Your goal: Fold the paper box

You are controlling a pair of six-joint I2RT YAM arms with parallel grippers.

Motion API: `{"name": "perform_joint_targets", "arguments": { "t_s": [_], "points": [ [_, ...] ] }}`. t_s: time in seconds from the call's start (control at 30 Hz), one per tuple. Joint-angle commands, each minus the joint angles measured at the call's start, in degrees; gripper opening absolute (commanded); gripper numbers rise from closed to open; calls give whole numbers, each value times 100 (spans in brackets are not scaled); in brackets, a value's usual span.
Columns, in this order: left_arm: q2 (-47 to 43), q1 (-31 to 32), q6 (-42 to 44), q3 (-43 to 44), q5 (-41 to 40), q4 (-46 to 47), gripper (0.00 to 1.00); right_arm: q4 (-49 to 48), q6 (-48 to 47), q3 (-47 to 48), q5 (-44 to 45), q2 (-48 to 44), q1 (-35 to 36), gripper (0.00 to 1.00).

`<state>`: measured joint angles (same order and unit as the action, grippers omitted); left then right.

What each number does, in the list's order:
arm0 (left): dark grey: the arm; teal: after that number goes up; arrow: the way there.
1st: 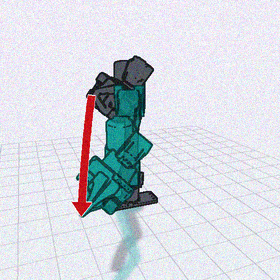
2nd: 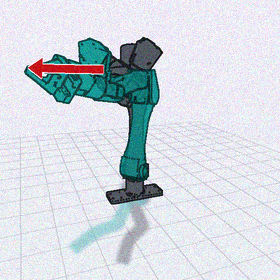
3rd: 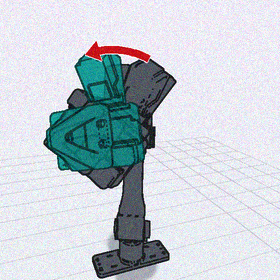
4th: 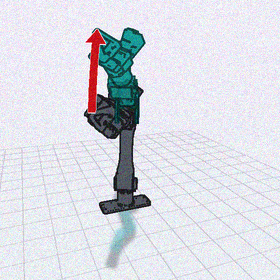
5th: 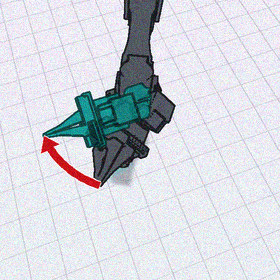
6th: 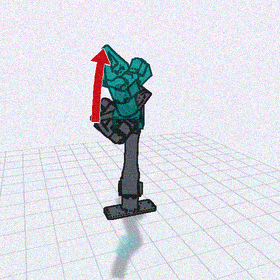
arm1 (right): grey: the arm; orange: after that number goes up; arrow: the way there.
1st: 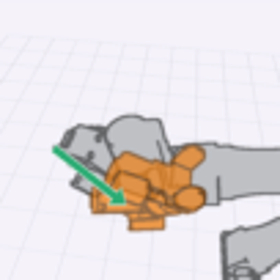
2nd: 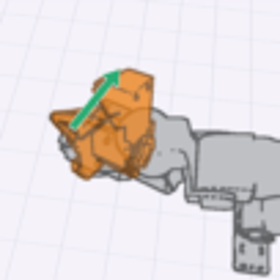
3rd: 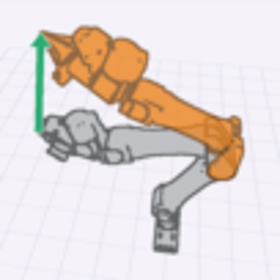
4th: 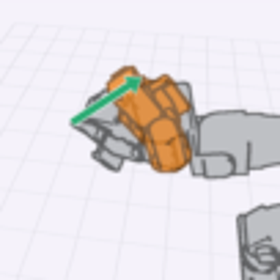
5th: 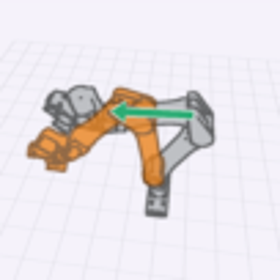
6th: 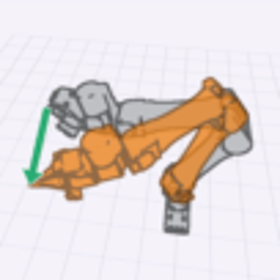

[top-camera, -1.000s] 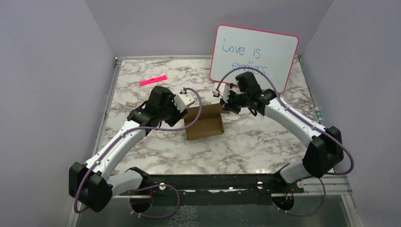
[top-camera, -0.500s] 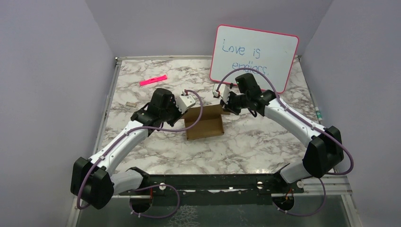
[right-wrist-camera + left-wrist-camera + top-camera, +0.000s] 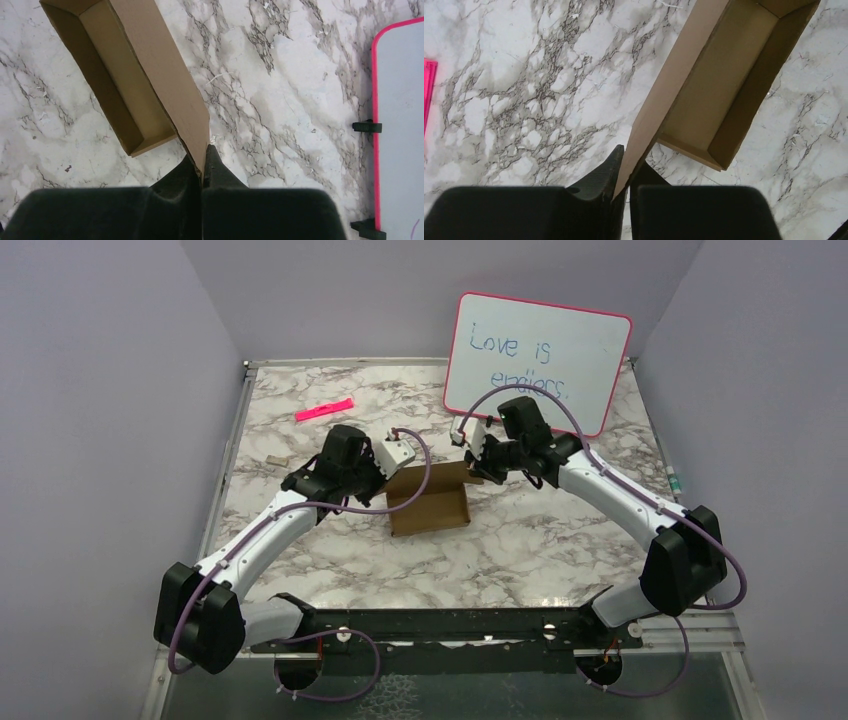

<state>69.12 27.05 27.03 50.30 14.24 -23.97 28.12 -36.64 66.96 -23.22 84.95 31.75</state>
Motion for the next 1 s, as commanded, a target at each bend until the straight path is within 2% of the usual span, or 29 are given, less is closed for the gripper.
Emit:
{"name": "perform_joint_targets", "arguments": {
  "t_s": [0.0,0.07,0.23,0.57,0.97],
  "points": [
    [-9,-33,-149,-38,172,136,5,-368,336,-91,-130,-170,-27,1],
    [-12,-36,-244,-17,70,138,0,-454,501,-135,-10,-191,-28,1],
    [-11,-33,-819,85,-170,104,0,-708,1258,-243,461,-327,-27,1],
    [43,-33,-2754,265,-564,333,0,-1178,3213,-595,1144,-577,33,4],
    [28,-7,-4508,-93,-997,1211,1,-957,5740,-654,3259,-493,634,4]
  ]
}}
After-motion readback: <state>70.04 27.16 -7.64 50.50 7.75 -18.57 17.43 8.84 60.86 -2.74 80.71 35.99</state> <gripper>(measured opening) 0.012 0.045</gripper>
